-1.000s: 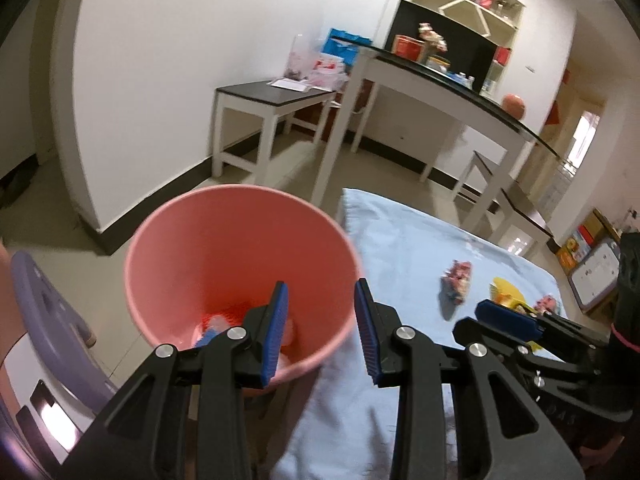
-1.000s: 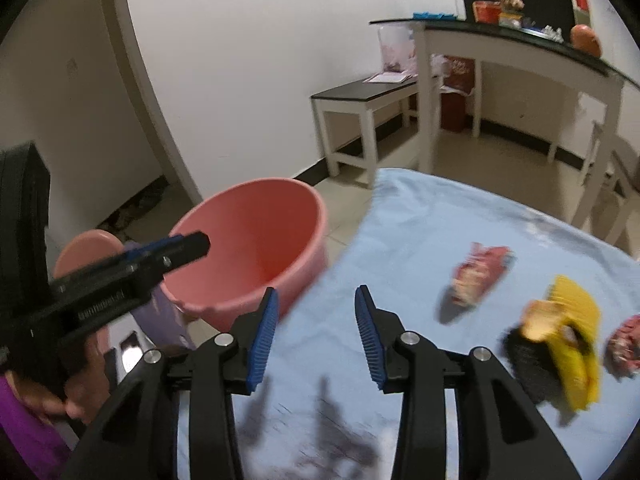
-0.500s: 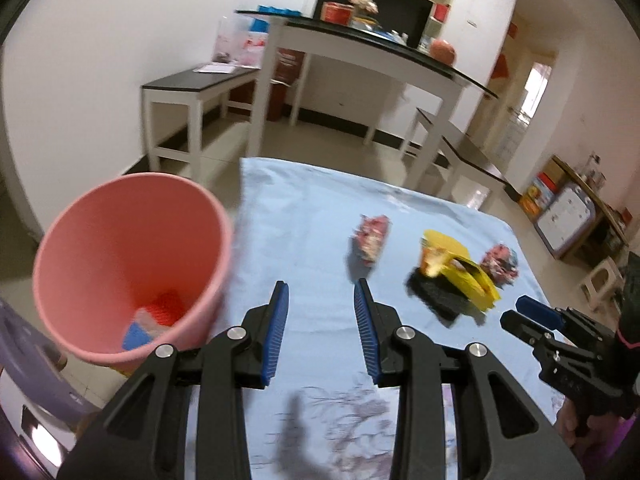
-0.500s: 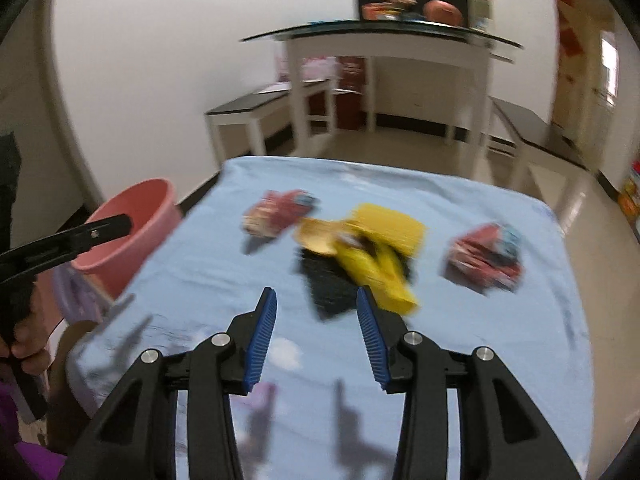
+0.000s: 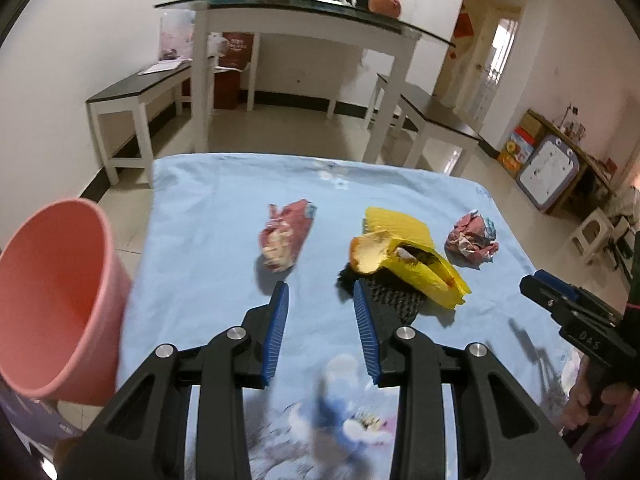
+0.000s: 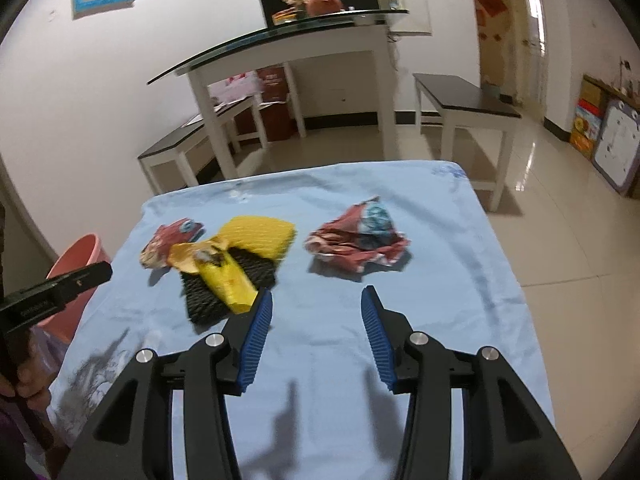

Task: Collect trash
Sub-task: 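Grasp the orange chip piece with the left tool while the right tool grasps the crumpled wrapper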

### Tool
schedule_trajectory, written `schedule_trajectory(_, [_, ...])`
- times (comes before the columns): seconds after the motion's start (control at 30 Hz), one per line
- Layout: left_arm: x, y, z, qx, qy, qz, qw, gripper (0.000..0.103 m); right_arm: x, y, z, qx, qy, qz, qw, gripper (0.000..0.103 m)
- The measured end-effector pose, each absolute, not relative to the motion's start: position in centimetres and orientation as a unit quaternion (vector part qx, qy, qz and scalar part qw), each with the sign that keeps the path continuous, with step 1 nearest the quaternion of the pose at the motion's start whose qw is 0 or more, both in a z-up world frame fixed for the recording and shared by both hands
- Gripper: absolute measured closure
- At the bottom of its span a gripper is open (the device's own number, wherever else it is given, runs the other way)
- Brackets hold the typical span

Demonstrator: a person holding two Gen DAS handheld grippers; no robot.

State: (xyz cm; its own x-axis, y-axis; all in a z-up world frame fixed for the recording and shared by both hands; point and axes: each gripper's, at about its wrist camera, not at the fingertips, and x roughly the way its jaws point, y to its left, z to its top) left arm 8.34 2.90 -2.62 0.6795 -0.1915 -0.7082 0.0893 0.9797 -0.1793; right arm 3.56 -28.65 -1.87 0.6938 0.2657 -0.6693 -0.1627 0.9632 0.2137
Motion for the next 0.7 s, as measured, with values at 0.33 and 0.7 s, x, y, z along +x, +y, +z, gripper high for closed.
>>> schedule_trajectory(0.33, [13.3, 0.0, -5.0, -0.054, 0.42, -0.067, 0.904, 0.069, 4.9, -31.3, -3.2, 0.101, 0.39, 0.098, 0.91, 0.054])
schedule_trajectory(0.7, [15.3, -0.8, -6.1, -0.037, 0.425, -0.077, 0.901, 0.097, 9.6, -31.7, -3.0, 0.103, 0.398, 0.095, 0.906, 0.048])
